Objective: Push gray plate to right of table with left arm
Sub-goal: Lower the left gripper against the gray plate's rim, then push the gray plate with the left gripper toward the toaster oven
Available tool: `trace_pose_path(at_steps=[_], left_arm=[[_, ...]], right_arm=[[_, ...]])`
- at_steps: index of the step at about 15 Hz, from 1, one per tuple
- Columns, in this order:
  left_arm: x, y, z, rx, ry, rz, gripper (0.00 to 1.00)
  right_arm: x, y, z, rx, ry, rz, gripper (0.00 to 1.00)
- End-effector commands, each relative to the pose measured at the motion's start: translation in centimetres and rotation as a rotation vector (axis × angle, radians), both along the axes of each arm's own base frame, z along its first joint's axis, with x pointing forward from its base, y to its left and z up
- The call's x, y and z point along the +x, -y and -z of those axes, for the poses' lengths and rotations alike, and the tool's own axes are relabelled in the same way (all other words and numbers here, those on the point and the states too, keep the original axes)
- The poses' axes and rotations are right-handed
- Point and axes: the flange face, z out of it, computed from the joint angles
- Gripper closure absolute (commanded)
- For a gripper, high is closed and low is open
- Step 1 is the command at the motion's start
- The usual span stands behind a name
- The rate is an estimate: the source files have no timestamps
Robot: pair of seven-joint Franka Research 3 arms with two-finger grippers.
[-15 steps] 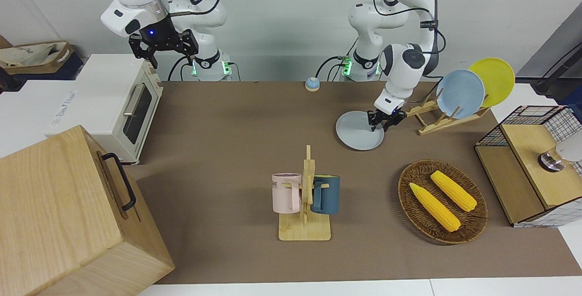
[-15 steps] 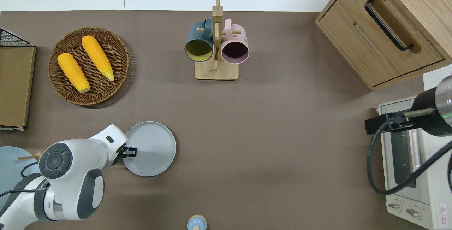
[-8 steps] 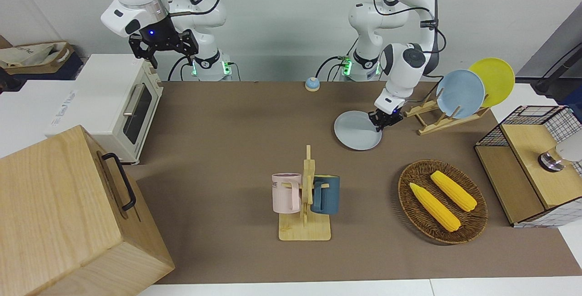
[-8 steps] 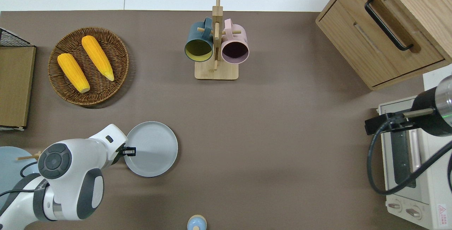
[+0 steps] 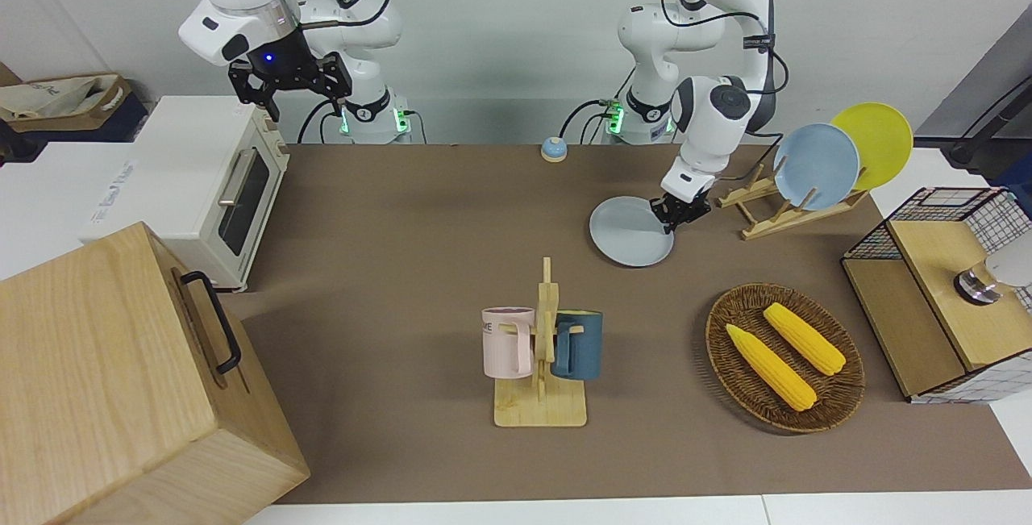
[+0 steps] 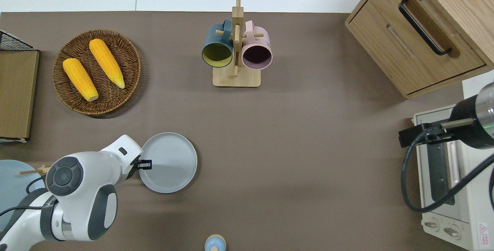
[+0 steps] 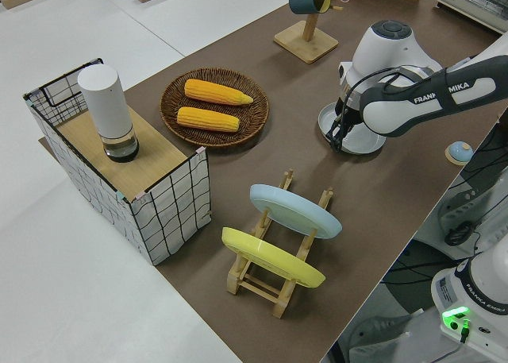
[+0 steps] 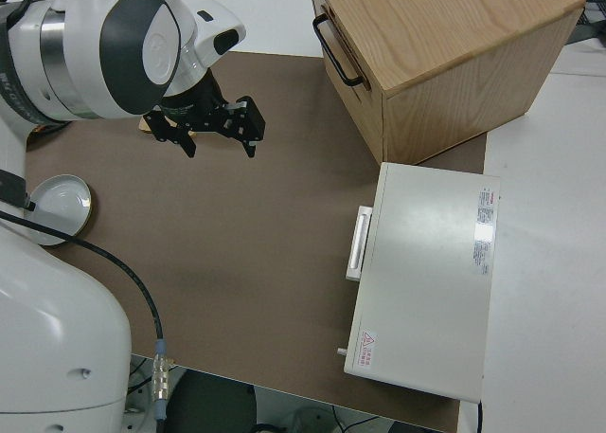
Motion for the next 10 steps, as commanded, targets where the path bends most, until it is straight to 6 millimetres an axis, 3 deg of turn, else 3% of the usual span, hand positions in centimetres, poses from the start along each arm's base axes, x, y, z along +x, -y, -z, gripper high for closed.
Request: trace_pose_path(at_steps=[1, 10], left_arm=[[-0.4, 4.1, 0.6, -0.011, -0.002, -0.035, 1.00], [-1.2, 10.3, 0.2, -0.031, -0.001, -0.094, 1.00]], right_arm=[[-0.3, 0.2, -0.4, 0.002, -0.004, 0.015, 0.017], [-0.3, 0.1, -0.4, 0.002, -0.004, 0.014, 0.017]])
